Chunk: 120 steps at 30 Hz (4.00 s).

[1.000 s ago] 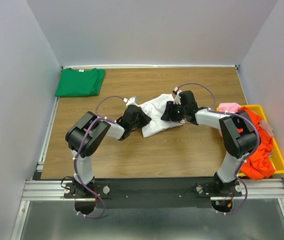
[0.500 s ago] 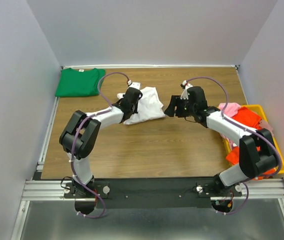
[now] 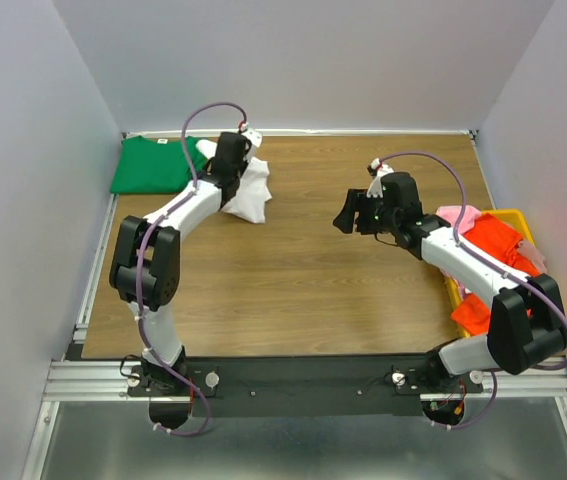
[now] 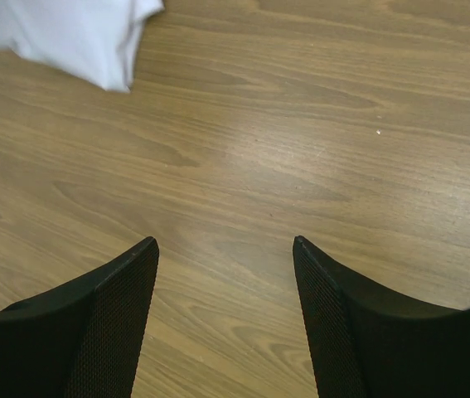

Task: Fold and stack the t-shirts
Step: Neatly place the folded tshirt to the corner, then reset both grippers

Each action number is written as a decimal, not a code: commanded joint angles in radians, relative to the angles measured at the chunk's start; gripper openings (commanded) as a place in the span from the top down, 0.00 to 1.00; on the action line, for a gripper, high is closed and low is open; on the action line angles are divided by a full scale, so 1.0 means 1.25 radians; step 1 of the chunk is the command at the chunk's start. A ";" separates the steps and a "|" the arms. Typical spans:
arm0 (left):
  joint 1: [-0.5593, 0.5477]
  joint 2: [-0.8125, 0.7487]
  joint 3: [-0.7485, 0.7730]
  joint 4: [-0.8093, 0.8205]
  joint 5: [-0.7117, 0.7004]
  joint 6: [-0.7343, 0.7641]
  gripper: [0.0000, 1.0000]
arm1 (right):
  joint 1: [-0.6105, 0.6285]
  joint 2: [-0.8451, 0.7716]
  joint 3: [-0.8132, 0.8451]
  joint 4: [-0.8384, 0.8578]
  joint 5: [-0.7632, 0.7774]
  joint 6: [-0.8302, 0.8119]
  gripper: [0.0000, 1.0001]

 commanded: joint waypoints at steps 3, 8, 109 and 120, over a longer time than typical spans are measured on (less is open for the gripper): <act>0.080 0.083 0.145 -0.053 0.045 0.162 1.00 | 0.002 -0.014 -0.023 -0.027 0.009 -0.022 0.27; 0.130 0.205 0.339 -0.151 0.064 0.208 1.00 | 0.001 -0.006 -0.028 -0.026 0.000 -0.024 0.27; 0.122 -0.297 -0.143 0.169 0.046 -0.251 0.02 | 0.002 -0.103 -0.072 -0.007 0.136 -0.035 0.20; -0.127 -0.599 -0.531 0.329 0.066 -0.524 0.02 | 0.002 -0.172 -0.107 0.004 0.303 -0.032 0.19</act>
